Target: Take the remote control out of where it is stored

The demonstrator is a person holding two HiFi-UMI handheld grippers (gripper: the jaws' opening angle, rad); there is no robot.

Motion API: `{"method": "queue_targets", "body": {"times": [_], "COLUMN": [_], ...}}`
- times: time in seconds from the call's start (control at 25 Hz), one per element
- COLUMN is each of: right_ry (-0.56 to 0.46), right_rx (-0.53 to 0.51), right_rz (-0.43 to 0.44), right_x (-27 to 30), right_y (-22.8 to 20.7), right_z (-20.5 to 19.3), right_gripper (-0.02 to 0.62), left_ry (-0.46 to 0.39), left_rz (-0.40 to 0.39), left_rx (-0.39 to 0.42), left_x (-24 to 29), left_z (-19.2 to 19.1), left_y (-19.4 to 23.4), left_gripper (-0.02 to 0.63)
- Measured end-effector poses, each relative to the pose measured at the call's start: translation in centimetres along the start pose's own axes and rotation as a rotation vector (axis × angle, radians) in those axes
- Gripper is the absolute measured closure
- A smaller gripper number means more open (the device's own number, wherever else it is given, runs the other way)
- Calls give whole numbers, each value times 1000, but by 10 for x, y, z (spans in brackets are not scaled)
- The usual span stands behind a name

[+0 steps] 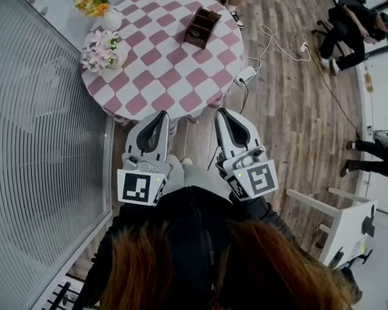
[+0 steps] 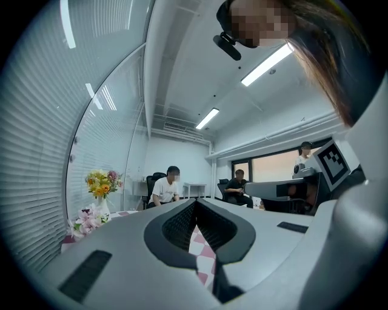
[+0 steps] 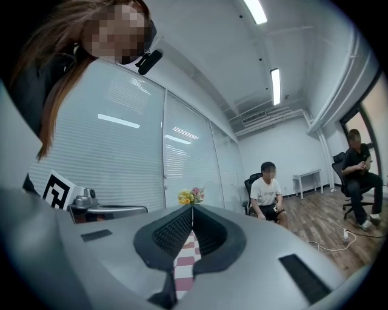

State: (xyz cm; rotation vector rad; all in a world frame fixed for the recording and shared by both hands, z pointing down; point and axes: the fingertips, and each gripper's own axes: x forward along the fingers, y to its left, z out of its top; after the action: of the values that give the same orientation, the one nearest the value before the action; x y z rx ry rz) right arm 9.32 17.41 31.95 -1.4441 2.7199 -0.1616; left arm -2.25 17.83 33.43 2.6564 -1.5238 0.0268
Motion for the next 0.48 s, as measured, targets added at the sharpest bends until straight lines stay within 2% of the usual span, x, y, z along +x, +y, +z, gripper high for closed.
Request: {"method": "queue_targets", "body": {"times": [0.24, 0.48], "right_ry": [19, 17], "right_rx": [15, 14], "right_rz": [-38, -99], "right_x": [5, 29], "right_y": [-17, -37], "right_z": [-11, -12], "right_gripper": [580, 580], "left_ry": [8, 8], "left_rz": [-4, -52], "left_rx": [-4, -7], "left_x": [17, 49], "left_z": [-7, -8], "left_y": [9, 29], "left_gripper": [597, 597]}}
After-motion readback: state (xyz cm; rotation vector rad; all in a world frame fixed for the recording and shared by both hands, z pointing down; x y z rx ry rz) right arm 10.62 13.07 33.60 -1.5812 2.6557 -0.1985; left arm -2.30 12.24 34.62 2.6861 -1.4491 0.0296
